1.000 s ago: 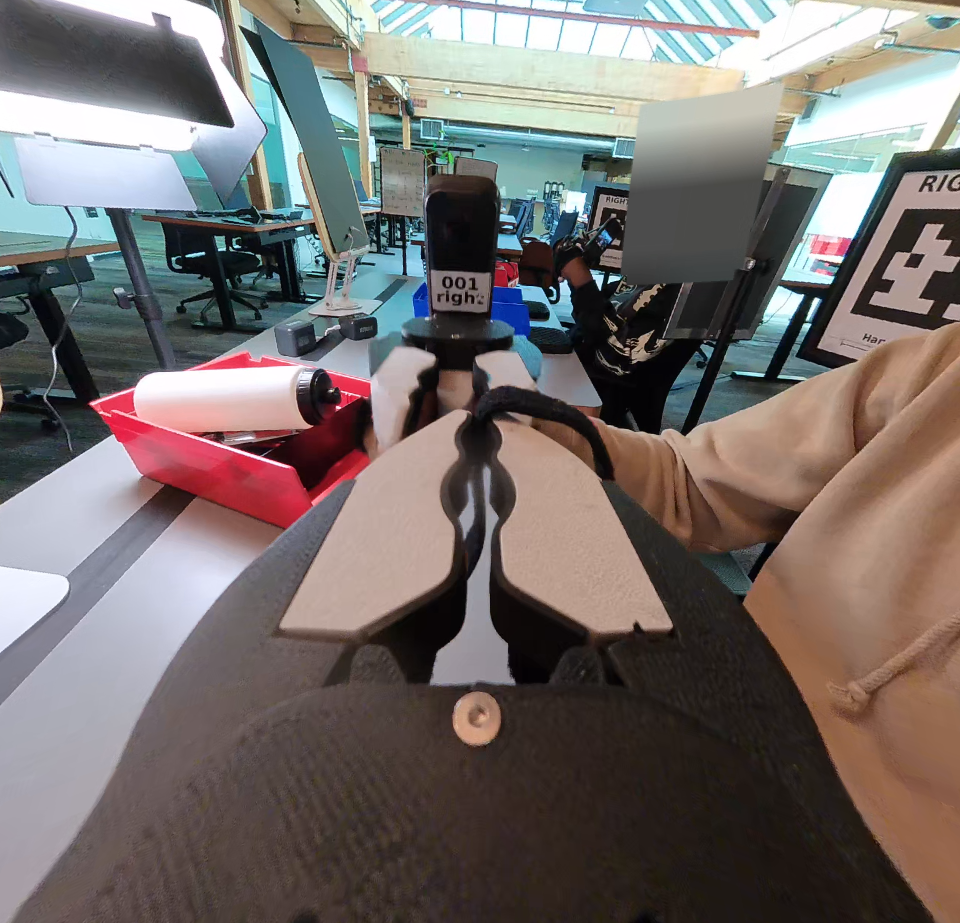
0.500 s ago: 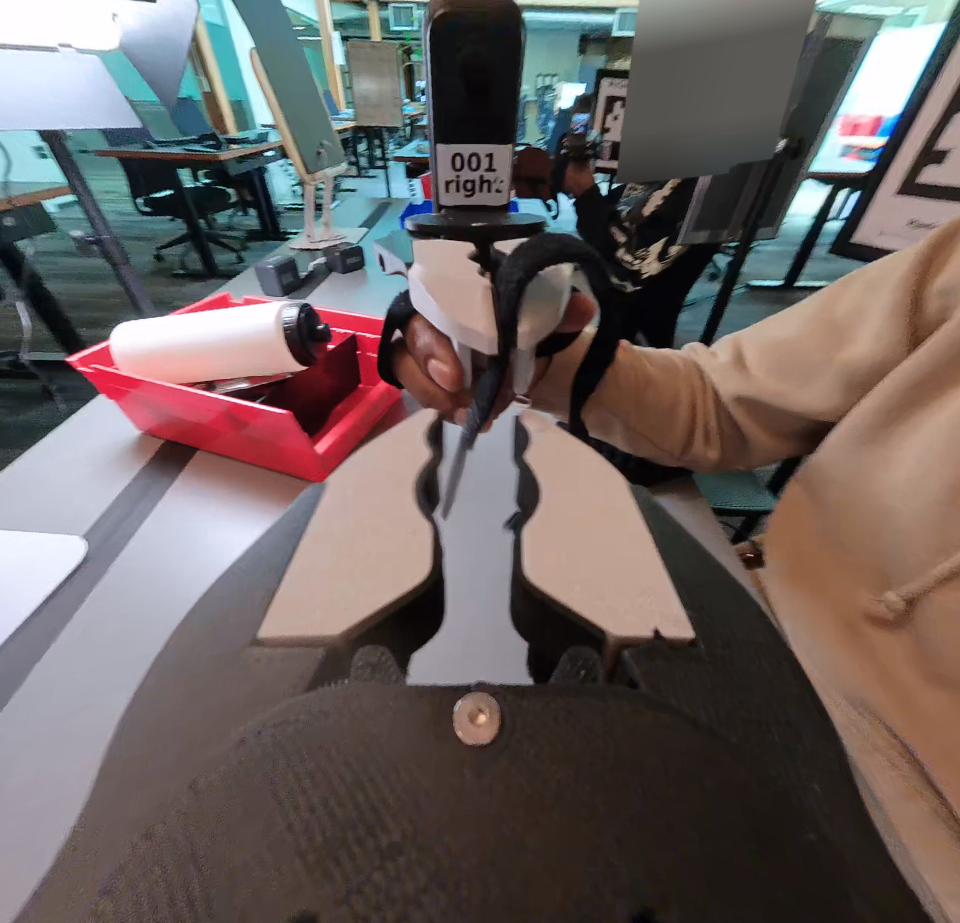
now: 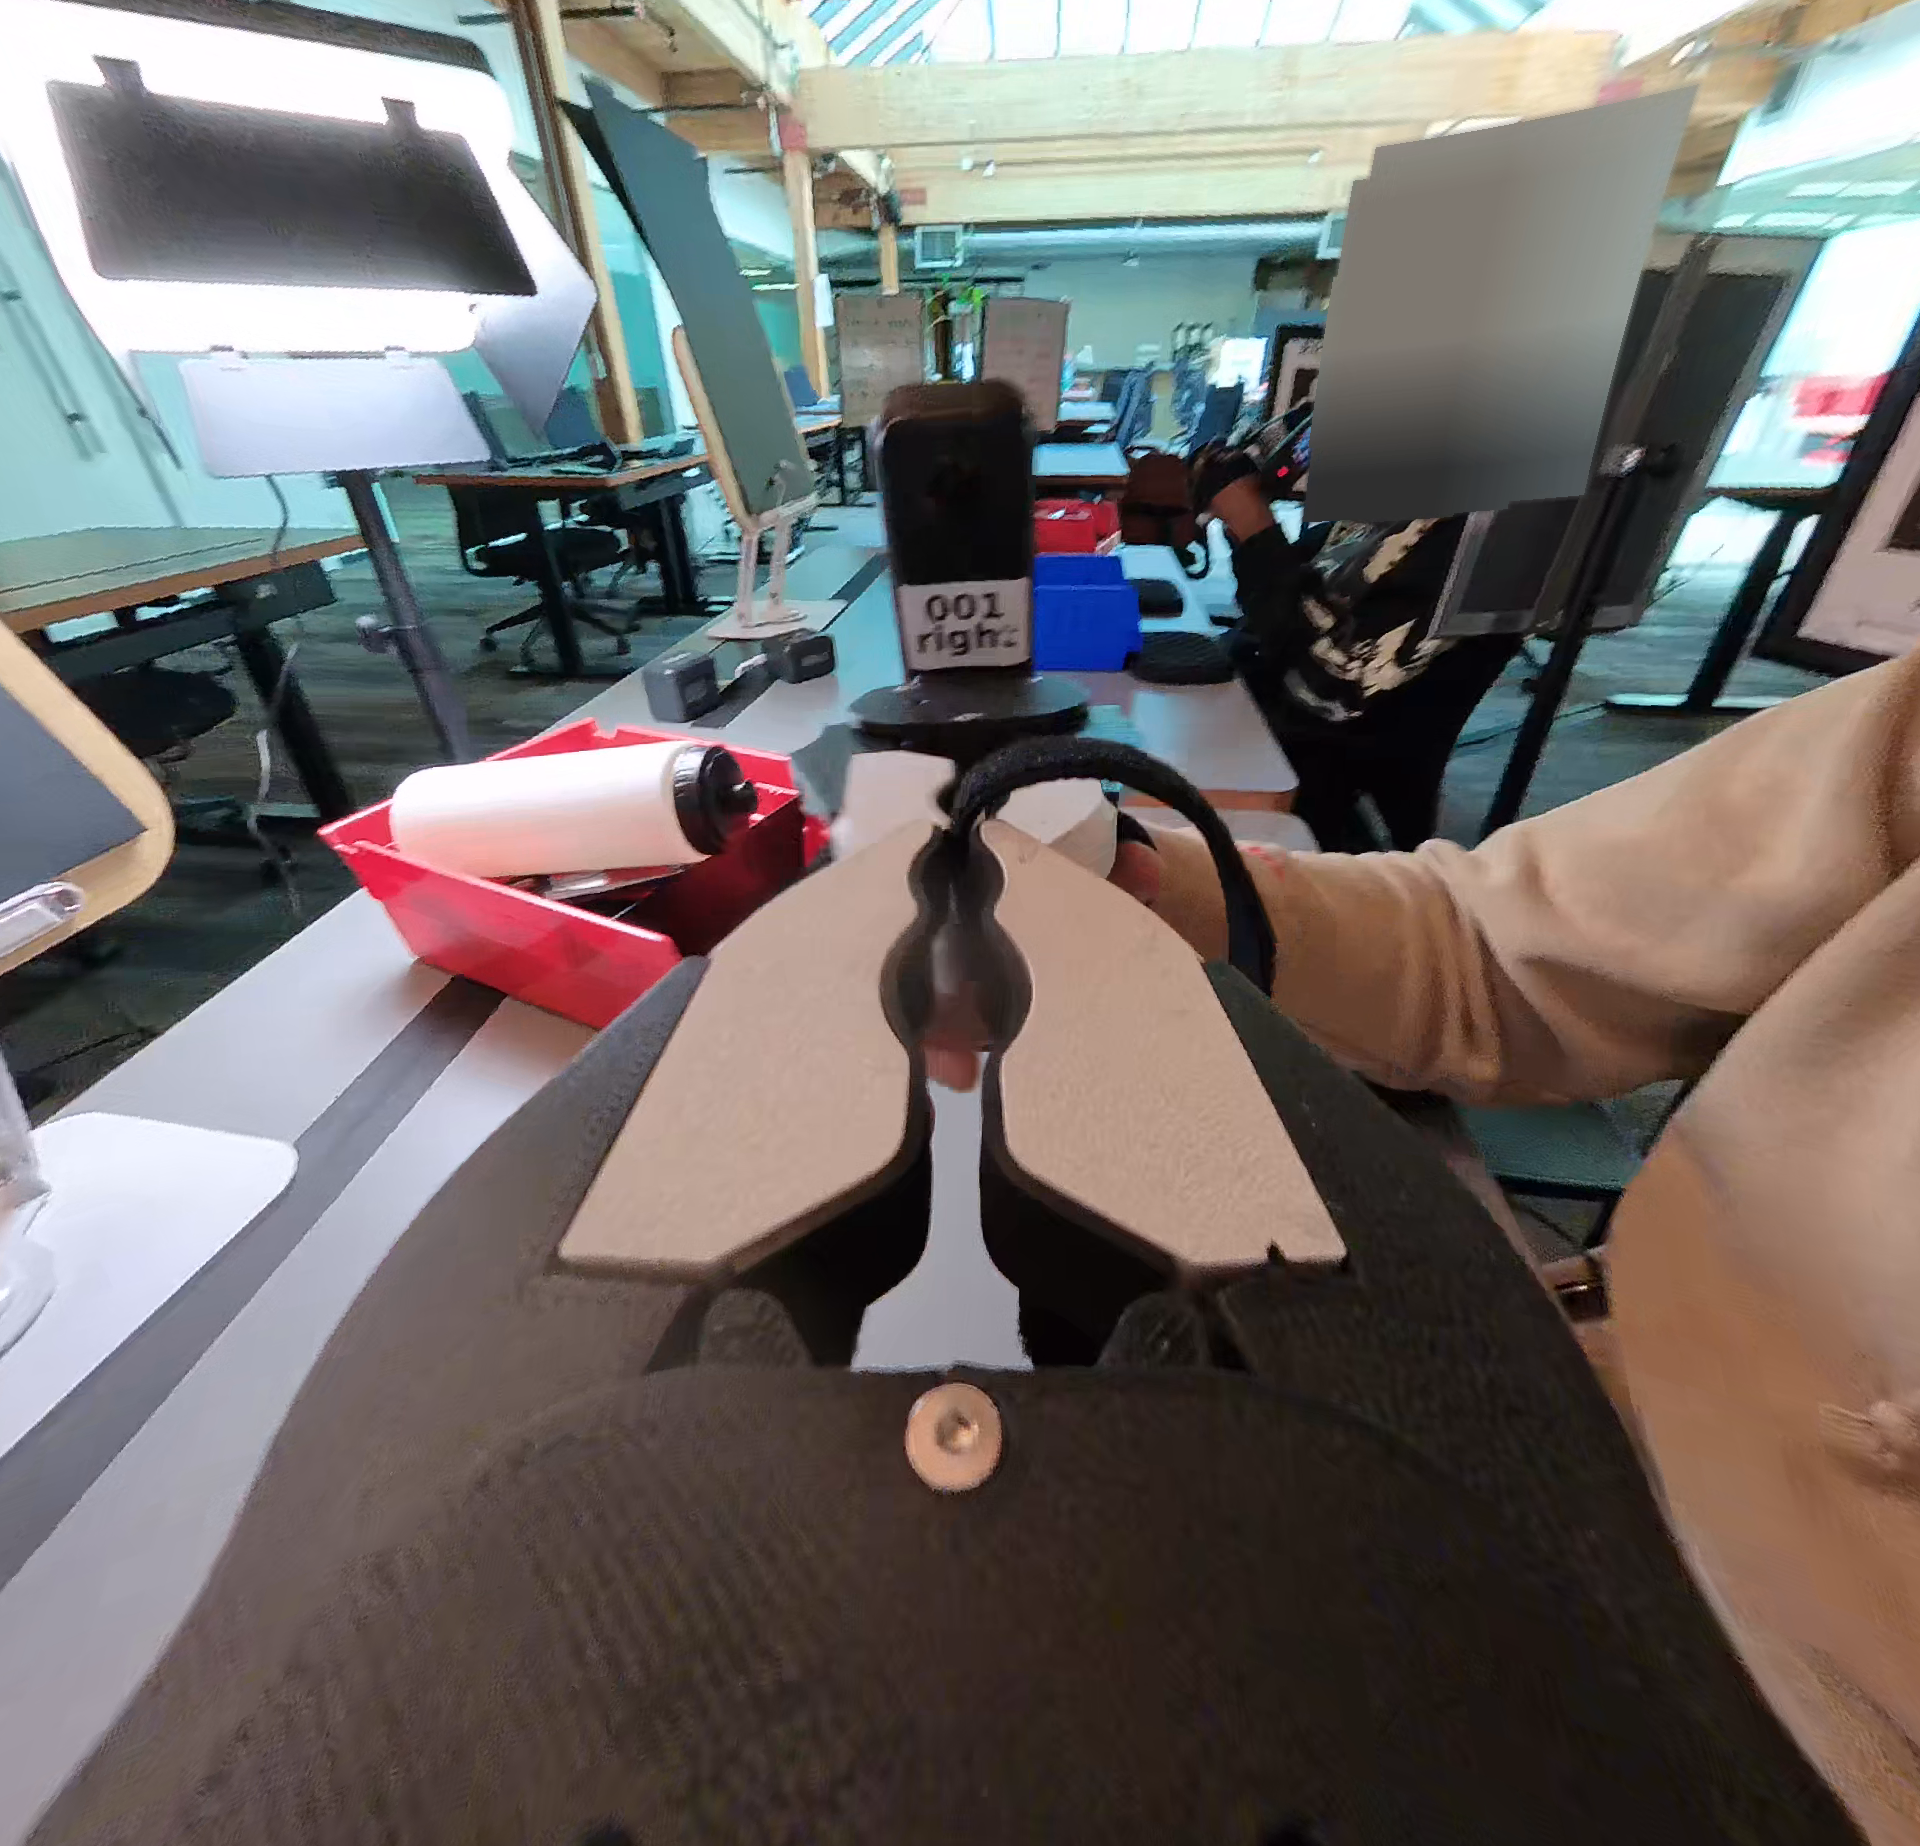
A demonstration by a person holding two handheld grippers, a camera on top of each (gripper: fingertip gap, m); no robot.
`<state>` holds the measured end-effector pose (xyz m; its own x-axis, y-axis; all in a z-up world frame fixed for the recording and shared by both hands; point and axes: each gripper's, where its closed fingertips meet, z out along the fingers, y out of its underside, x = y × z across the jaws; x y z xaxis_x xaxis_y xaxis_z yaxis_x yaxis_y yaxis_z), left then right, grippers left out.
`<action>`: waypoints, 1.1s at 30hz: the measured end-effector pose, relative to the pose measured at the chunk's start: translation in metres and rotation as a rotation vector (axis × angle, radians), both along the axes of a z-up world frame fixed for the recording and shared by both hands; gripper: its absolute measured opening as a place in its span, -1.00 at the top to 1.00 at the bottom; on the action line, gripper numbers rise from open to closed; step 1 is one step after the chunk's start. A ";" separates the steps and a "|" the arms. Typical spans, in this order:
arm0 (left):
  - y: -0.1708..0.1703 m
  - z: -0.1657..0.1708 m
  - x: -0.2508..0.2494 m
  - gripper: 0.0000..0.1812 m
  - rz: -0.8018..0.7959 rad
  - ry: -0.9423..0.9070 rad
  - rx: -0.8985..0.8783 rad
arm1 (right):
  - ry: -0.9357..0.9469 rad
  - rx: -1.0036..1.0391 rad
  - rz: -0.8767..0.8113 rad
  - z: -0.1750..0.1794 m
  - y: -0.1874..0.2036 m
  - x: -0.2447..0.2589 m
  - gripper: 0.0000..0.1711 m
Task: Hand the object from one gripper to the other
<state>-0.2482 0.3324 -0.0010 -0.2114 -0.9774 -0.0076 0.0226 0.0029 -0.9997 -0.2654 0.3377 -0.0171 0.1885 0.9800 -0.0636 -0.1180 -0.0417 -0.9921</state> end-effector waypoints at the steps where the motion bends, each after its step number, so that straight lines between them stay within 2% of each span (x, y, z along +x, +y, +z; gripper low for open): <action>1: 0.000 -0.002 0.002 0.95 0.009 0.000 0.014 | -0.024 0.028 -0.011 -0.002 -0.001 -0.006 0.97; 3: 0.001 0.001 0.001 0.65 0.017 -0.021 0.003 | -0.061 0.078 -0.046 -0.001 -0.001 -0.007 0.99; 4: 0.000 0.002 -0.001 0.61 0.002 -0.019 -0.015 | -0.051 0.085 -0.040 0.004 -0.004 -0.001 0.99; 9: 0.011 -0.006 -0.005 0.65 0.003 0.013 -0.030 | 0.070 0.115 -0.083 0.036 -0.008 0.042 0.99; 13: 0.003 -0.016 0.005 0.68 -0.028 0.045 -0.036 | 0.065 0.114 -0.057 0.035 -0.012 0.035 0.99; 14: -0.001 -0.018 0.007 0.73 -0.040 0.055 -0.030 | 0.045 0.108 -0.046 0.030 -0.012 0.027 0.99; 16: -0.008 -0.023 0.010 0.98 -0.055 0.078 0.003 | 0.007 0.093 -0.032 0.019 -0.011 0.009 0.99; 17: -0.008 -0.024 0.011 0.98 -0.046 0.087 0.030 | -0.013 0.091 -0.053 0.015 -0.007 0.002 0.97; 18: -0.006 -0.024 0.010 0.98 -0.027 0.094 0.051 | -0.017 0.102 -0.075 0.014 -0.004 0.000 0.95; 21: 0.014 -0.011 0.000 0.98 0.073 0.053 0.066 | -0.019 0.102 -0.101 0.019 -0.002 0.010 0.68; 25: 0.042 0.015 -0.024 0.98 0.217 -0.063 0.112 | -0.003 0.103 -0.164 0.025 0.004 0.039 0.74; 28: 0.049 0.023 -0.034 0.98 0.301 -0.093 0.207 | 0.021 0.055 -0.135 0.026 0.004 0.038 0.75; 31: 0.051 0.022 -0.033 0.98 0.395 -0.074 0.372 | 0.006 0.019 -0.100 0.021 0.001 0.018 0.68; 33: 0.047 0.017 -0.027 0.98 0.436 -0.044 0.487 | -0.029 -0.014 -0.070 0.015 -0.002 -0.001 0.55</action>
<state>-0.2750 0.3793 0.0160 0.2142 -0.8559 -0.4707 -0.0423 0.4733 -0.8799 -0.2666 0.3358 -0.0022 0.2589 0.9633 -0.0704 -0.0923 -0.0479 -0.9946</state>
